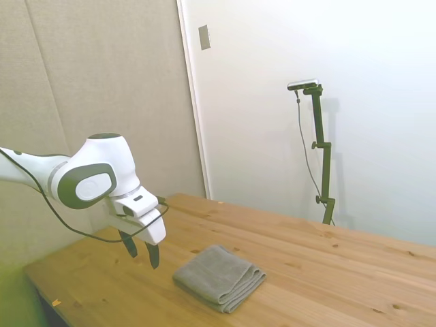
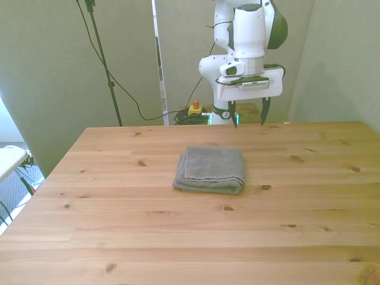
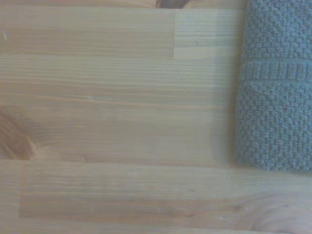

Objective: Unfold the towel

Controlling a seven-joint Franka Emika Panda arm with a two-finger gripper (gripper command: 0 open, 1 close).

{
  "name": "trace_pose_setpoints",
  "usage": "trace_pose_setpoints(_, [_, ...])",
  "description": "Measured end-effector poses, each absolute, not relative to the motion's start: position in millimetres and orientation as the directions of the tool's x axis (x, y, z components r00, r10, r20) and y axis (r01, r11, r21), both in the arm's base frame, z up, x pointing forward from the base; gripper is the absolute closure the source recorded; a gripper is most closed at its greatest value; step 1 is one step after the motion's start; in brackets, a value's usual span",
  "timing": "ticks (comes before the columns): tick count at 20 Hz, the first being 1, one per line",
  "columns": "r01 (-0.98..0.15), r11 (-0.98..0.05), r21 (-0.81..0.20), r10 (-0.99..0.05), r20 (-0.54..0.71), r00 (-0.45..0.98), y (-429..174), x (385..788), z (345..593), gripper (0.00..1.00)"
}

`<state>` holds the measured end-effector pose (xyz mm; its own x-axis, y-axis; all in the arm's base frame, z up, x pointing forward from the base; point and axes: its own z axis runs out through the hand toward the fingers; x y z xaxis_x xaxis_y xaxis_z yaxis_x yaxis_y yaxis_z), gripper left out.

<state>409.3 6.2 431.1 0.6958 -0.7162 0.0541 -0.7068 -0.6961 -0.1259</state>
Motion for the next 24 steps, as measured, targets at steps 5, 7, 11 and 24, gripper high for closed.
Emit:
trace_pose_setpoints(5, [-0.761,-0.630,-0.154,-0.774,0.054,0.631,-25.5,415.7,437.0,0.00])
trace_pose_setpoints(7, [-0.803,-0.567,-0.183,-0.821,0.047,0.569,-67.6,419.4,444.9,0.00])
trace_pose_setpoints(11, [-0.855,-0.458,-0.245,-0.885,0.032,0.465,-152.6,413.5,450.2,0.00])
trace_pose_setpoints(24, [-0.880,-0.371,-0.296,-0.914,-0.053,0.403,-211.5,414.3,374.3,0.00])
